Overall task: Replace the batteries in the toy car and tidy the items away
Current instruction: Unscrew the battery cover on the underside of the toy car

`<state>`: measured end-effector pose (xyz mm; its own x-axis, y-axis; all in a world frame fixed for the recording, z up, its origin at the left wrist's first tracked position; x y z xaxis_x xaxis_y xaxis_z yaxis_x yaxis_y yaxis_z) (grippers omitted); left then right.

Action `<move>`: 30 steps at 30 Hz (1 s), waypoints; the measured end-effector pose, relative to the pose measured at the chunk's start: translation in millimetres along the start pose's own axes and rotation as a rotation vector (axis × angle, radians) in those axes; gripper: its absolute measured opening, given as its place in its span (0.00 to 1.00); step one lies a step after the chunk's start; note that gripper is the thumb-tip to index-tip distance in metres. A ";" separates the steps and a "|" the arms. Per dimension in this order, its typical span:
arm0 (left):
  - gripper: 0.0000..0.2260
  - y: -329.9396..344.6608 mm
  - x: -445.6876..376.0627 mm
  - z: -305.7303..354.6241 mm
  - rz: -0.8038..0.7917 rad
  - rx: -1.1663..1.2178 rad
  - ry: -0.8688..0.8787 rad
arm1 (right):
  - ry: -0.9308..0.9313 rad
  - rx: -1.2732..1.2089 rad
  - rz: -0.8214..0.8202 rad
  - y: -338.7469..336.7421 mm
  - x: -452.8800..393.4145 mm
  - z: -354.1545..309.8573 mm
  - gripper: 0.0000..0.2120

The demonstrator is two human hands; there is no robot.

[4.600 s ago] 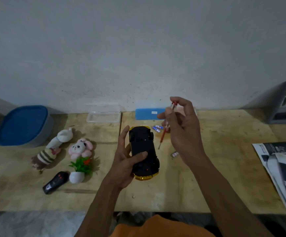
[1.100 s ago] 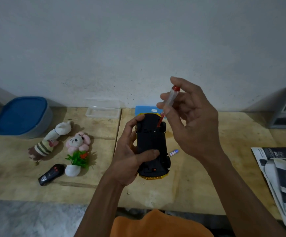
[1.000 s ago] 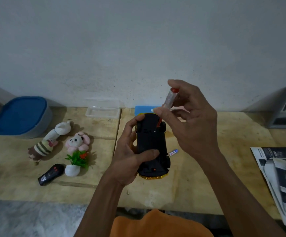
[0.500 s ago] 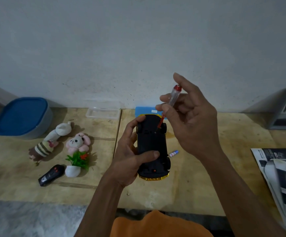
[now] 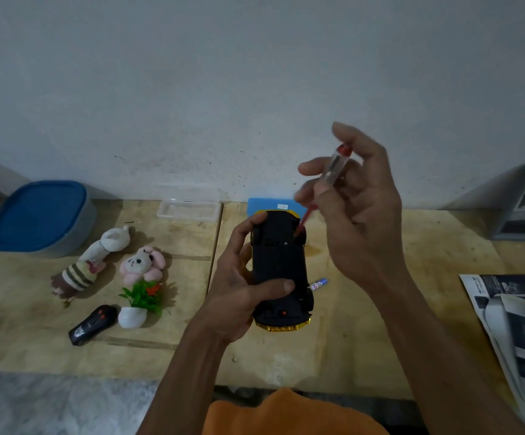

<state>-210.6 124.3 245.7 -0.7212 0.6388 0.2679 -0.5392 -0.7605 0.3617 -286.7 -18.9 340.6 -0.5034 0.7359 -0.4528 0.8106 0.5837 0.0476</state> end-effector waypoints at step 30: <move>0.48 -8.3 -2.1 -2.2 -0.024 -0.036 0.011 | 0.246 0.386 -0.616 8.1 15.6 37.8 0.09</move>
<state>-205.6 129.0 240.1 -0.7125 0.6555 0.2501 -0.5713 -0.7490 0.3357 -276.6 -15.7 300.3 -0.9134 0.3984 -0.0837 0.3868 0.7852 -0.4836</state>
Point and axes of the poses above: each hand's wrist, its own x-axis away from the middle knuckle, its own y-axis out of the palm, z = x × y, the point moved 3 cm from there along -x, towards the middle knuckle, and after that the axes turned 14 degrees about z, right-handed, at the moved point
